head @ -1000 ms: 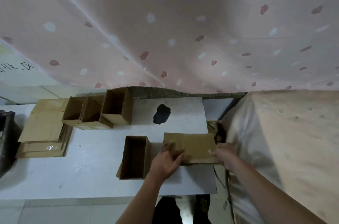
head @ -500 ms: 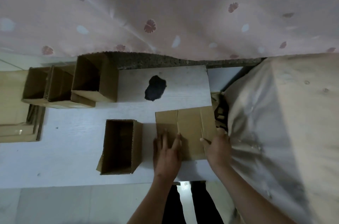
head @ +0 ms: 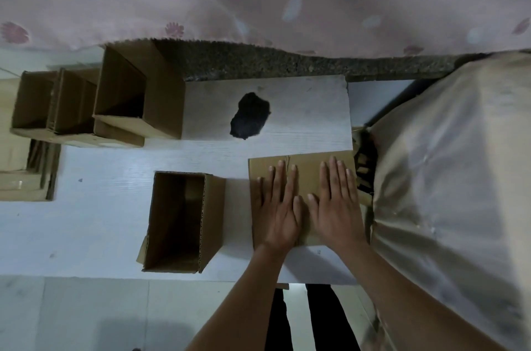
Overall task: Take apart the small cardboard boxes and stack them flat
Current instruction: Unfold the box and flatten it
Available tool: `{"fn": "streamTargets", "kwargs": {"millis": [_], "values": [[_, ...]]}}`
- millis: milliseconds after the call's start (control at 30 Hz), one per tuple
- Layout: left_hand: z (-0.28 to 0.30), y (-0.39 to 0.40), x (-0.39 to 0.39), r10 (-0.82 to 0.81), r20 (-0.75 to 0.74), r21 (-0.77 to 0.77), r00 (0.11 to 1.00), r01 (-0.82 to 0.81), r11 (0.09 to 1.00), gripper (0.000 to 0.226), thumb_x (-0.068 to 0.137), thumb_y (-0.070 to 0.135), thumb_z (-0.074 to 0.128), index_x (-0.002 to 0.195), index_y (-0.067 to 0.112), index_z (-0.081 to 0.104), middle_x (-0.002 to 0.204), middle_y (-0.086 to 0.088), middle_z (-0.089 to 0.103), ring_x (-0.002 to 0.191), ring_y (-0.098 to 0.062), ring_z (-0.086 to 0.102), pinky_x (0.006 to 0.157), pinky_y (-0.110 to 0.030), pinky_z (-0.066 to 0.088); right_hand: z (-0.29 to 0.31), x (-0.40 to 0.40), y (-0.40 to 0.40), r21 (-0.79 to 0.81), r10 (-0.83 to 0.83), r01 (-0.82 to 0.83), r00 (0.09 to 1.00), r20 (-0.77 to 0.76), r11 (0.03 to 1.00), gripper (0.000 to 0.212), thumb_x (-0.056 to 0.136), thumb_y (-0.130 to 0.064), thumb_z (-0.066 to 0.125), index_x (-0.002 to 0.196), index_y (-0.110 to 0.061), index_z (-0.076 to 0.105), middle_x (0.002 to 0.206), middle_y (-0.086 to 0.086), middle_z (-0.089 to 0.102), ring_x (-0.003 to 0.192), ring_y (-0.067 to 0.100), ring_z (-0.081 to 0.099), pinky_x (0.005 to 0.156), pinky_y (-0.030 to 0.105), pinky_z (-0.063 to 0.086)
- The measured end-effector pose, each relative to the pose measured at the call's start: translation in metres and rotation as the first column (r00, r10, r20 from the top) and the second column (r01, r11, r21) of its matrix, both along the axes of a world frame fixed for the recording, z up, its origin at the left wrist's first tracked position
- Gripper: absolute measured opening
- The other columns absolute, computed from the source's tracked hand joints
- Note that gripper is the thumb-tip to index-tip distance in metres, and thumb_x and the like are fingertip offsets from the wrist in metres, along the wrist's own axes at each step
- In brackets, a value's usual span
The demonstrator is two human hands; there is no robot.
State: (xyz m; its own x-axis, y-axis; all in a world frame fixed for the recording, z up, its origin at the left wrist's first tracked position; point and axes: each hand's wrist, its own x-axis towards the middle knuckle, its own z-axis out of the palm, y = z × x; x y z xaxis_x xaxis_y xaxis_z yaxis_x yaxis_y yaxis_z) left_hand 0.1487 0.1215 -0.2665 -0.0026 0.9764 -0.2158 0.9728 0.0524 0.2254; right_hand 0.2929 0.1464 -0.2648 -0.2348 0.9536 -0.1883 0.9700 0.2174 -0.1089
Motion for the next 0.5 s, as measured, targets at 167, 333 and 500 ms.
{"fn": "streamTargets", "kwargs": {"millis": [167,333,500], "values": [[-0.0028,-0.0010,0.0022,0.013,0.030,0.034,0.999,-0.014,0.999,0.066,0.100,0.041,0.026,0.161,0.022,0.009,0.169,-0.004,0.001,0.155,-0.022,-0.002,0.124,-0.050,0.007,-0.0017,-0.0009,0.0000,0.042,0.000,0.000,1.000,-0.003,0.999,0.073,0.102,-0.043,0.026,0.156,0.001,0.007,0.164,0.022,0.002,0.153,0.030,-0.001,0.123,0.050,0.012],[-0.0037,-0.0011,0.0018,0.011,0.015,0.022,1.000,-0.011,1.000,0.065,0.101,0.040,0.022,0.161,0.022,0.006,0.169,-0.005,-0.001,0.155,-0.022,-0.004,0.124,-0.051,0.008,-0.0071,-0.0005,0.0002,0.054,0.008,-0.008,1.000,0.004,0.999,0.072,0.101,-0.043,0.025,0.156,0.000,0.006,0.164,0.022,0.000,0.153,0.030,-0.002,0.123,0.052,0.010],[0.0003,0.0006,0.0012,0.009,-0.031,-0.009,0.999,-0.009,1.000,0.064,0.102,0.038,0.021,0.161,0.019,0.005,0.168,-0.007,-0.002,0.155,-0.024,-0.005,0.124,-0.049,0.001,-0.0002,-0.0015,0.0019,-0.014,0.028,-0.028,0.999,-0.022,1.000,0.069,0.102,-0.042,0.023,0.158,-0.004,0.007,0.164,0.022,0.000,0.153,0.032,-0.002,0.122,0.054,0.013]]}}
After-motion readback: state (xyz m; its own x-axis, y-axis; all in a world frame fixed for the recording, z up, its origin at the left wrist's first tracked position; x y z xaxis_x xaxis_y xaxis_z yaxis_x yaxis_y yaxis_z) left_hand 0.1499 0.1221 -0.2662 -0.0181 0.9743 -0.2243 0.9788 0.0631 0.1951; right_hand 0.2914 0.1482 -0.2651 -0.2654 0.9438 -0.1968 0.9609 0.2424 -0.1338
